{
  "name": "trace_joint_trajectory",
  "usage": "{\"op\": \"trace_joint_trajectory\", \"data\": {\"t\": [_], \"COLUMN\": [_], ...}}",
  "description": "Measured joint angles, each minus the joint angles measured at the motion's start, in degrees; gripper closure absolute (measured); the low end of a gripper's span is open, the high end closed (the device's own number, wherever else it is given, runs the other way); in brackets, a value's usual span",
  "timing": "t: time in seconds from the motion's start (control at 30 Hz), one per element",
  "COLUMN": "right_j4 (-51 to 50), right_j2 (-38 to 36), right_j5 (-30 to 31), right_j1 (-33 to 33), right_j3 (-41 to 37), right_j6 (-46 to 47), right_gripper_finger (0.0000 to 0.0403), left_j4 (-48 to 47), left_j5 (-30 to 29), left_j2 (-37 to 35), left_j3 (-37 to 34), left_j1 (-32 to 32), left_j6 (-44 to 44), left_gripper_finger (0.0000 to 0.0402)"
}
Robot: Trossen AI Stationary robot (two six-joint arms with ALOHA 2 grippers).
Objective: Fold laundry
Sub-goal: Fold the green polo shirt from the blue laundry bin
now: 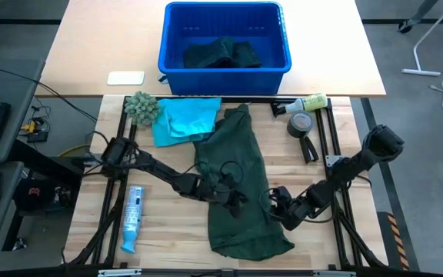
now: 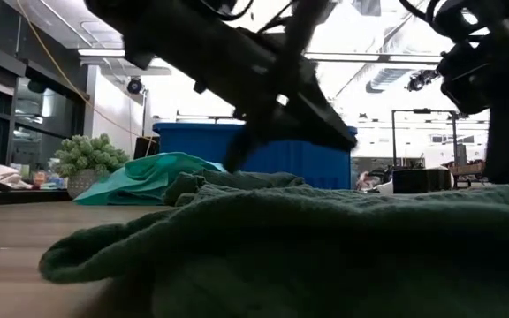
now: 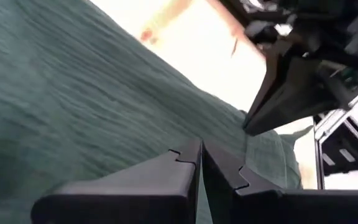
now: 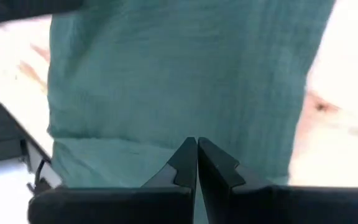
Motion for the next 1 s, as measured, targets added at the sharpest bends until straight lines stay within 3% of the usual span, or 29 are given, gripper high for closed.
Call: {"op": "trace_joint_trajectory", "data": {"t": [0.13,0.37,0.67,1.0], "right_j4": [0.4,-1.0,2.4,5.4], "right_j2": [0.5,1.7,5.6,5.9], "right_j5": [-0.9,-1.2,-2.9,-8.2], "right_j1": [0.3,-0.9,-0.4,6.1], "right_j3": [0.0,0.0,0.0,0.0], "right_j6": [0.5,0.8,1.5,2.5], "right_gripper_finger": [0.0403,0.0403,0.0403,0.0403], "left_j4": [-0.1,0.1,-1.4,-6.0], "left_j5": [3.6,3.9,3.8,4.4], "left_j2": [5.2,12.1,14.2,14.2], "left_j3": [5.3,13.0,13.8,13.9], "left_j1": [0.0,0.0,0.7,2.3], "left_j6": [1.0,2.6,3.3,6.4], "left_gripper_finger": [0.0402,0.0402,0.0402,0.0402]}}
